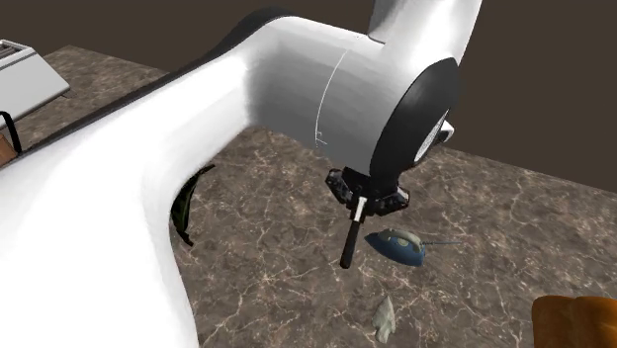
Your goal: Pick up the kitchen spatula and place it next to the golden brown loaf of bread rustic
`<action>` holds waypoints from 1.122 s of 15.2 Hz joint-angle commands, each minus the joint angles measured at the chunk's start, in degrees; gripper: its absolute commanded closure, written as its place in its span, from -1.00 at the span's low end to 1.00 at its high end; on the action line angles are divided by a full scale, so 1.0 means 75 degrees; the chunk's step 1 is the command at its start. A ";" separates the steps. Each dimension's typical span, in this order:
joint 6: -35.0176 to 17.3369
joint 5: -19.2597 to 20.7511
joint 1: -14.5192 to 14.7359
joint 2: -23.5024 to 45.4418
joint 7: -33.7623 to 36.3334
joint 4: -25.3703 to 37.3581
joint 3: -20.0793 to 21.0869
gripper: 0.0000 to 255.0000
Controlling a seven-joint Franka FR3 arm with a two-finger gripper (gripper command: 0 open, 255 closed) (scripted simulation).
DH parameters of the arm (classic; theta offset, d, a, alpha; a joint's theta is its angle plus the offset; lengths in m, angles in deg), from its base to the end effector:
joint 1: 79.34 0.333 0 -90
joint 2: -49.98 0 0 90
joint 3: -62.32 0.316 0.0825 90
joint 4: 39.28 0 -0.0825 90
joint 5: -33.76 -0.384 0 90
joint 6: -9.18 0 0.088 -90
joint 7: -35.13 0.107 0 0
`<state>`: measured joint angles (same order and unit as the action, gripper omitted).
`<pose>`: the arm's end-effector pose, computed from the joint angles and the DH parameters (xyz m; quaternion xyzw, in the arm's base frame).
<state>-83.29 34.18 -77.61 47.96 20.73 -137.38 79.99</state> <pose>0.5119 0.1822 0.5798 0.9563 0.2906 -0.0319 0.0104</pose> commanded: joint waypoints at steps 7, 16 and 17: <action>-0.0142 -0.0002 -0.0696 -0.0610 -0.1552 -0.0704 -0.0829 1.00; -0.0224 0.0193 -0.1433 -0.0676 -0.3199 -0.0807 -0.1767 1.00; -0.0229 0.0216 -0.1515 -0.0644 -0.3379 -0.0774 -0.1868 1.00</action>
<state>-85.02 35.67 -88.34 43.54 -3.08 -142.87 66.79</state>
